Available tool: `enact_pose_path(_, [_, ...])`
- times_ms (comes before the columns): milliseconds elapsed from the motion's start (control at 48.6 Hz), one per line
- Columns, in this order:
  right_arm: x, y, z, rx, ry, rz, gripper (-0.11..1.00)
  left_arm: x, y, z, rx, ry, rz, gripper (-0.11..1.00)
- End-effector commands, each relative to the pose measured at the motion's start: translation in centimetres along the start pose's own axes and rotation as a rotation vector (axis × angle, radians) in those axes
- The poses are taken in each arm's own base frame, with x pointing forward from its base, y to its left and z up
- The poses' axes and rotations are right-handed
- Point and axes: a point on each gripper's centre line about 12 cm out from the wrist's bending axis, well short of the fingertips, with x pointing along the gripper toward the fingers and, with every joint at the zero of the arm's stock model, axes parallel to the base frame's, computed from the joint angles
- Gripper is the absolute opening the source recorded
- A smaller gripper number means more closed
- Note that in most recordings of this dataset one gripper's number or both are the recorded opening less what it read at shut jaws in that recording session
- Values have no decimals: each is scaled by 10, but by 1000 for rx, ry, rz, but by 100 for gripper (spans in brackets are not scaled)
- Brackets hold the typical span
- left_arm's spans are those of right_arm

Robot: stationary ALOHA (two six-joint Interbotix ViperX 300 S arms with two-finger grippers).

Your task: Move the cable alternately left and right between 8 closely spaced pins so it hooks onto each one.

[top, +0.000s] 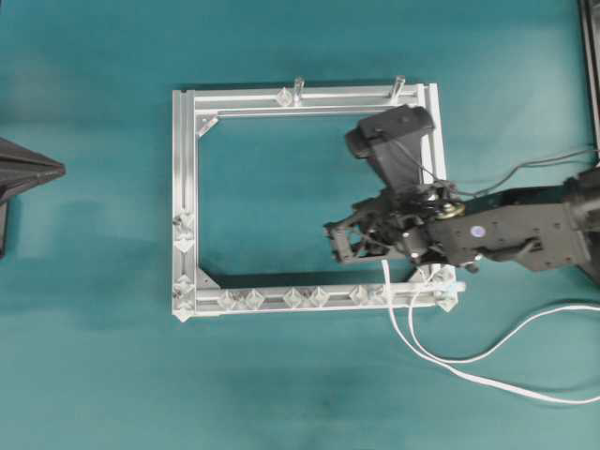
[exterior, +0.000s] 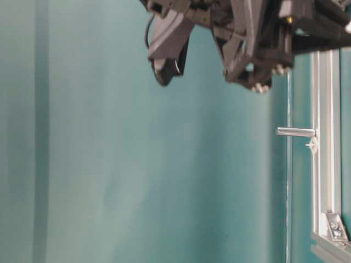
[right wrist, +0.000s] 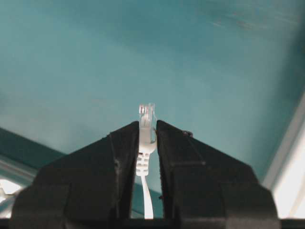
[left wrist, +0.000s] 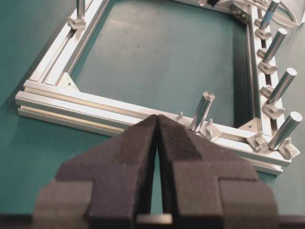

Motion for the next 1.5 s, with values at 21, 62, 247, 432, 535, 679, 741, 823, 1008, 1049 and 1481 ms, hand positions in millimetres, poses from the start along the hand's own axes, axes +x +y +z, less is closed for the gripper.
enact_pose_path(21, [-6, 17, 7, -3, -9, 51, 15, 0, -2, 10, -3, -15, -3, 0])
enact_pose_path(62, [-6, 21, 8, -14, -11, 56, 15, 0, -2, 10, -3, -15, -3, 0])
enact_pose_path(247, [-4, 29, 9, -28, -13, 64, 15, 0, -2, 9, -3, -13, -3, 0])
enact_pose_path(432, [-7, 34, 10, -18, -15, 77, 15, 0, -2, 9, -3, -13, -3, 0])
enact_pose_path(535, [-6, 36, 10, -13, -12, 78, 15, 0, -2, 10, -3, -15, -3, 0])
enact_pose_path(679, [-4, 39, 3, -2, 7, 75, 15, 0, -2, 10, -3, -15, -3, 0])
enact_pose_path(741, [-5, 40, -2, 5, 20, 73, 15, 0, -2, 10, -1, -15, -3, 0])
enact_pose_path(823, [-7, 41, -10, 12, 31, 76, 15, 0, -2, 10, -3, -15, -3, 0])
enact_pose_path(1008, [-14, 44, -30, 16, 50, 91, 15, 0, -2, 9, -1, -13, -3, 0])
enact_pose_path(1049, [-15, 44, -34, 19, 54, 94, 15, 0, -2, 9, -3, -13, -3, 0])
enact_pose_path(1481, [-24, 43, -65, 38, 74, 85, 15, 0, -2, 10, -1, -15, -3, 0])
